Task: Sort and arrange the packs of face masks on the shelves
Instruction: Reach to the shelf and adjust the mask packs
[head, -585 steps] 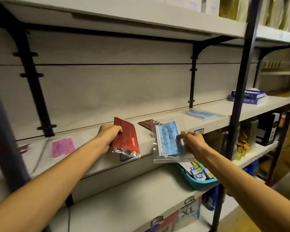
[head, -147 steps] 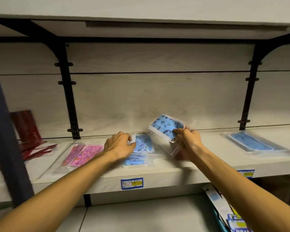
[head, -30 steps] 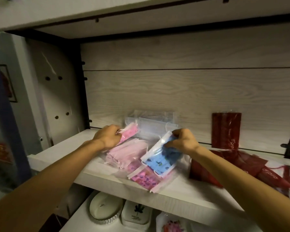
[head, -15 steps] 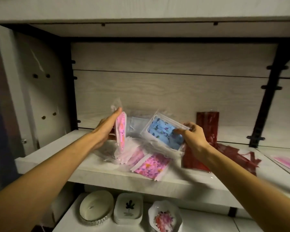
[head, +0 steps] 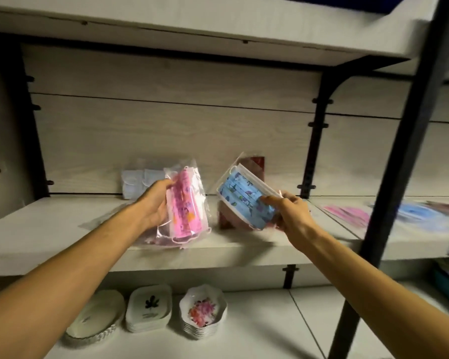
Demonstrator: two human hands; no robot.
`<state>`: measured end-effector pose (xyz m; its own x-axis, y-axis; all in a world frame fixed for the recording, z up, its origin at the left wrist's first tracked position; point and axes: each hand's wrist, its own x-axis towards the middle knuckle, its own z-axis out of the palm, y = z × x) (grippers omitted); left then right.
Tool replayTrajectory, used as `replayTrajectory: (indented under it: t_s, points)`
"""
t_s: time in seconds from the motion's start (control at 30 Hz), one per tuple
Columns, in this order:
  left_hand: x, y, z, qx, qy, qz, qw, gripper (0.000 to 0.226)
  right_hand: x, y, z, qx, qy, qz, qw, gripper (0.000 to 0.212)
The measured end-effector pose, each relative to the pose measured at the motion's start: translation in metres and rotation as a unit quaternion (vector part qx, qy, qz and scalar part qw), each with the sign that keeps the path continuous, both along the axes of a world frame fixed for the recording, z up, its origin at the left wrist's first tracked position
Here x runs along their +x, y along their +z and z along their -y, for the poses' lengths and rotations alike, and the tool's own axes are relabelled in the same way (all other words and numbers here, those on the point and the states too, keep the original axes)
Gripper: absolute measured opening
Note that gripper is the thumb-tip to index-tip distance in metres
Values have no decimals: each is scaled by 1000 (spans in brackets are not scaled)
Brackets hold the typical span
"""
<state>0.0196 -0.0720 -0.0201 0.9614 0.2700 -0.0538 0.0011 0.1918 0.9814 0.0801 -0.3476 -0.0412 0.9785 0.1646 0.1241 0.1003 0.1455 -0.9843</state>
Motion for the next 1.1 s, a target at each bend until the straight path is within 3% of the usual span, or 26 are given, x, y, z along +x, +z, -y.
replayTrajectory:
  t_s: [0.17, 0.2, 0.3, 0.33, 0.43, 0.57, 0.7, 0.87, 1.03, 1.1]
  points:
    - [-4, 5, 75, -28, -43, 33, 998, 81, -15, -1, 71, 11, -1, 8, 1000, 36]
    - [-5, 5, 91, -19, -64, 45, 997, 78, -19, -1, 86, 17, -2, 9, 1000, 34]
    - [-12, 4, 143, 26, -133, 77, 988, 28, -32, -7, 137, 18, -24, 18, 999, 26]
    - [-14, 2, 163, 37, -140, 71, 987, 22, -37, -10, 157, 14, -29, 22, 999, 24]
    - [-15, -9, 222, 51, -149, 52, 986, 26, -52, -16, 221, 18, -33, 21, 999, 23]
    - [-13, -18, 293, 83, -168, 38, 982, 14, -71, -25, 305, 31, -37, 21, 999, 28]
    - [-8, -30, 346, 70, -186, 8, 980, 24, -77, -38, 369, 27, -93, 9, 995, 19]
    - [5, -45, 407, 133, -199, -32, 970, 21, -76, -52, 419, 15, -155, -10, 988, 14]
    - [25, -56, 464, 89, -221, -47, 970, 21, -54, -66, 455, 68, -176, -55, 980, 16]
    - [40, -60, 481, 113, -198, -26, 973, 20, -39, -68, 466, 76, -179, -57, 979, 17]
